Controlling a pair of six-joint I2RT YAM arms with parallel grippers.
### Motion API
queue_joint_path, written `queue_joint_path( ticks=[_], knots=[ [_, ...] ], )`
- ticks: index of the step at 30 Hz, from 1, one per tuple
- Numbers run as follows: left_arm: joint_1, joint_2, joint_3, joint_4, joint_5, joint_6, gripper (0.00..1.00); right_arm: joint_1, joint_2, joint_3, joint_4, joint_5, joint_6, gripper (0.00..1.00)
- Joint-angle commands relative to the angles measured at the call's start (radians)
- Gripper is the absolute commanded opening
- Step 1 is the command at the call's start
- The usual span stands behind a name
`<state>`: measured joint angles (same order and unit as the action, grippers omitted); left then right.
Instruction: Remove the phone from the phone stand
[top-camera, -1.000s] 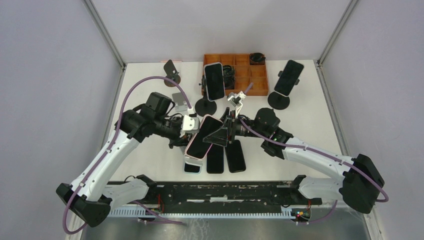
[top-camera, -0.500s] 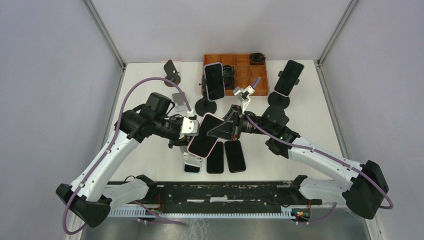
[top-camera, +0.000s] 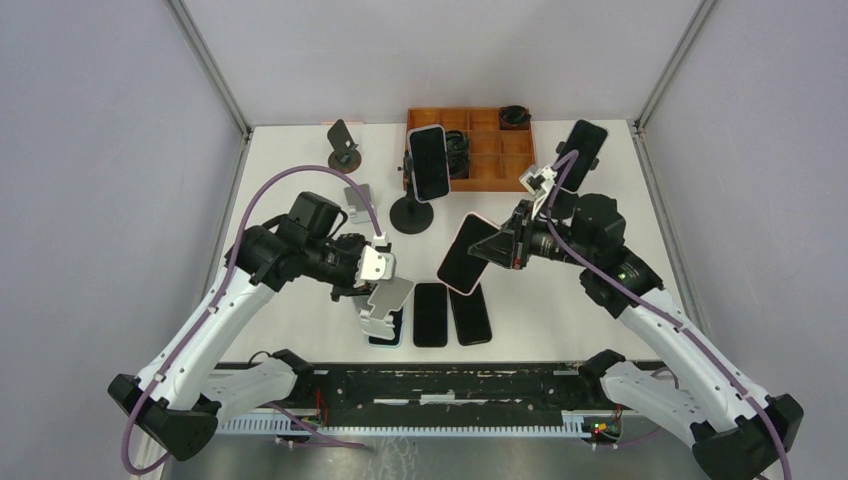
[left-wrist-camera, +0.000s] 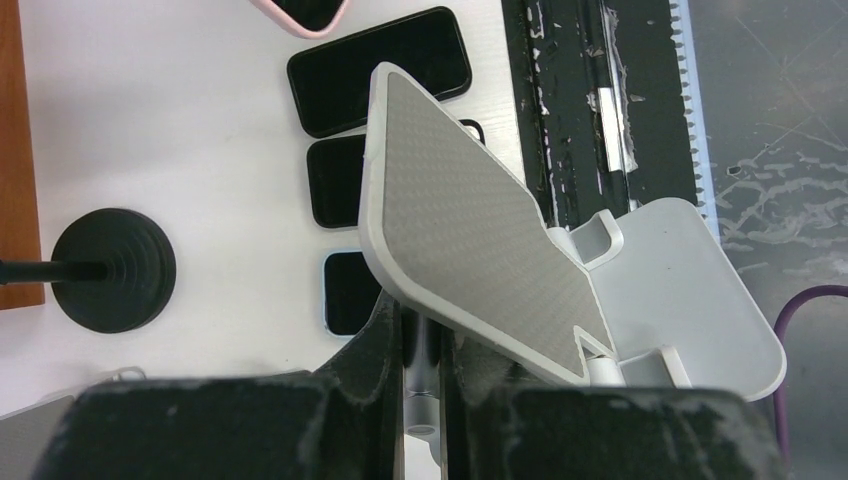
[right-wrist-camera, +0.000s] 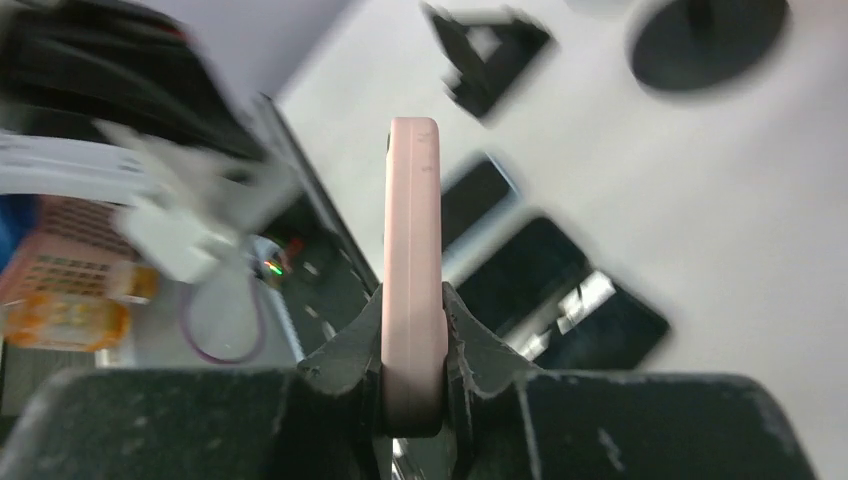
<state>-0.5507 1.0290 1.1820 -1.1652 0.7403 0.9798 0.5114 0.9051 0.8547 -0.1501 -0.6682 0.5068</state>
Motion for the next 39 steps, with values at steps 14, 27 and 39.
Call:
queue_joint_path(
  ticks=[14,27,39],
  knots=[
    [-0.005,-0.034,0.016,-0.009,0.025,0.054,0.02,-0.053,0.198,-0.201,-0.427,0.3,-0.293,0.0],
    [-0.005,-0.037,0.019,-0.014,0.017,0.063,0.02,-0.072,0.455,-0.164,-0.285,0.522,-0.241,0.37],
    [-0.005,-0.03,0.021,-0.017,0.018,0.071,0.02,-0.075,0.471,-0.207,-0.196,0.603,-0.21,0.65]
  ],
)
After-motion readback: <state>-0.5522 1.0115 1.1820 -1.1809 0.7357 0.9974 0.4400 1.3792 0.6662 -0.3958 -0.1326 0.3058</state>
